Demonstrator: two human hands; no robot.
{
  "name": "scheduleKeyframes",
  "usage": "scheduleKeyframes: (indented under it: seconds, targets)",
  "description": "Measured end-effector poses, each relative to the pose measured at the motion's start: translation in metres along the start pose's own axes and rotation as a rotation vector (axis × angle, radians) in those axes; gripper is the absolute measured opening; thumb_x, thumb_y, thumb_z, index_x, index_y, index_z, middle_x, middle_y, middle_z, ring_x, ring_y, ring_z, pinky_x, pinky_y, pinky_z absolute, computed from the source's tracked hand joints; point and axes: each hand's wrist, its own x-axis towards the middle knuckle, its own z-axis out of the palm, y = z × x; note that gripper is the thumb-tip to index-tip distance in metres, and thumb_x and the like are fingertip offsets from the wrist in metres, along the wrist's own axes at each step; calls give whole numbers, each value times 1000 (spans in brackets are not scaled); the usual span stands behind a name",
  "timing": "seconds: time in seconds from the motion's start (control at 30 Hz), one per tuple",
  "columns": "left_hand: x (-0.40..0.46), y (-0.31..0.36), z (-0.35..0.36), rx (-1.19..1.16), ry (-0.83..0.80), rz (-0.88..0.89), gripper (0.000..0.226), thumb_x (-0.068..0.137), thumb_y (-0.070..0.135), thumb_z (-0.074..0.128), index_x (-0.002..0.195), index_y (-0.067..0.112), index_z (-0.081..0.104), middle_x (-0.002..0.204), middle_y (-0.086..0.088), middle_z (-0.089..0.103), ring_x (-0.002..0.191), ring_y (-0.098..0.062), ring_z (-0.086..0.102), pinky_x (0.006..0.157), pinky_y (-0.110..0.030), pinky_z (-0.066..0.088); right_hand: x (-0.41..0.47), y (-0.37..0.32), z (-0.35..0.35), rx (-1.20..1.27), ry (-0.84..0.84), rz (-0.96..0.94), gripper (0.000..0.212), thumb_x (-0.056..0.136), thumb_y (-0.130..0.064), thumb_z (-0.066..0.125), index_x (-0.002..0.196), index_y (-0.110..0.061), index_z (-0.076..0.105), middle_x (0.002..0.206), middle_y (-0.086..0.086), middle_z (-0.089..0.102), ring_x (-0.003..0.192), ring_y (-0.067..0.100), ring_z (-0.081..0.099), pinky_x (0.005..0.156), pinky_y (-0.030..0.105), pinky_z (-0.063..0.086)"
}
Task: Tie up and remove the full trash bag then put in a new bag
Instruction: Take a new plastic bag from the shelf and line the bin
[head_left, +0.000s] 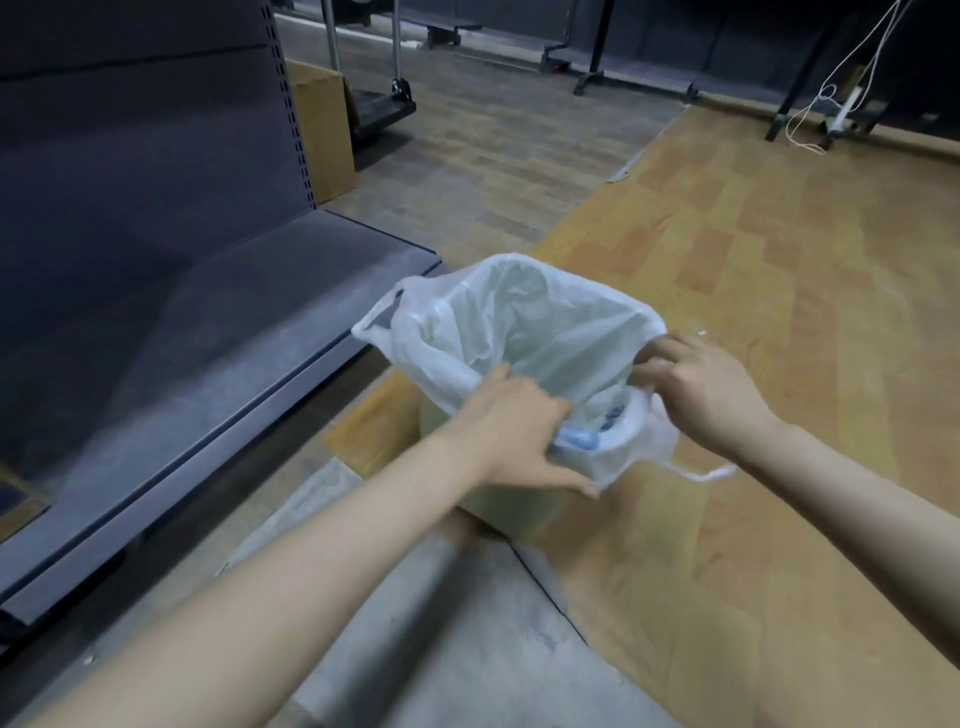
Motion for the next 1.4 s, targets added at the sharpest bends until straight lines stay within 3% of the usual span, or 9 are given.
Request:
scheduleKeyframes:
  seconds: [0.17, 0.33, 0.47, 0.67, 0.77, 0.97, 1.07, 1.17, 1.4]
  targets:
    - [-12, -74, -3, 37, -124, -150, 68, 61, 64, 71, 117, 27, 57, 113, 6, 59, 113, -18, 53, 111, -45, 17, 1, -18, -10, 324, -174, -11, 48, 71, -27, 42, 107, -12, 70, 125, 10, 61, 124, 30, 51, 100, 42, 41]
    - [-28, -103, 9, 4, -168, -168, 34, 59, 49, 73, 77, 22, 63, 80, 5, 67, 82, -19, 60, 79, -28, 26, -9, -47, -11, 74, -455, -164, 73, 68, -83, 29, 91, -29, 71, 87, -5, 68, 105, 22, 60, 91, 46, 38]
    - [-42, -107, 10, 260, -134, -183, 37, 82, 35, 58, 56, 19, 36, 64, 4, 47, 68, -23, 46, 55, -26, 22, -10, -43, 3, -59, -218, -245, 39, 73, -57, 45, 67, -23, 62, 63, -2, 59, 76, 26, 67, 87, 46, 43]
    - [-34, -85, 14, 256, -71, -260, 41, 87, 32, 53, 55, 20, 32, 59, 4, 40, 71, -26, 48, 103, -37, 25, 11, -25, -9, -96, -205, -154, 48, 43, -33, 90, 86, -21, 71, 107, 9, 69, 112, 34, 62, 90, 58, 45]
    - [-27, -80, 19, 220, 2, -303, 43, 87, 33, 52, 55, 17, 28, 70, -2, 55, 84, -28, 59, 98, -36, 29, 4, -35, 6, 2, -260, -165, 58, 49, -42, 86, 98, -16, 67, 110, 7, 67, 118, 31, 58, 89, 50, 50]
    - [-10, -93, 20, 135, 32, -349, 45, 85, 31, 59, 55, 20, 27, 62, 3, 37, 85, -27, 53, 78, -31, 27, 19, -38, 17, 52, -89, -68, 11, 72, 1, 58, 75, -9, 61, 70, 7, 61, 81, 32, 64, 58, 33, 50]
    - [-7, -103, 20, 77, 9, -371, 36, 84, 30, 63, 61, 17, 39, 58, 4, 34, 75, -24, 43, 66, -29, 22, 19, -44, 20, 199, -269, 19, 12, 86, -18, 57, 90, -7, 59, 89, 7, 60, 122, 31, 50, 74, 43, 54]
    - [-6, -109, 21, -9, -9, -350, 35, 83, 28, 66, 61, 18, 40, 57, 5, 37, 70, -22, 43, 59, -30, 22, 25, -51, 20, 288, -362, 90, 64, 77, -70, 36, 84, -12, 61, 82, 4, 60, 133, 25, 36, 96, 37, 44]
    - [-5, -110, 31, 55, -12, -319, 44, 86, 25, 61, 54, 20, 30, 56, 4, 35, 66, -23, 40, 49, -26, 14, 43, -55, 25, -32, -512, -31, 35, 95, -44, 42, 82, -20, 63, 85, 5, 69, 109, 24, 57, 94, 38, 16]
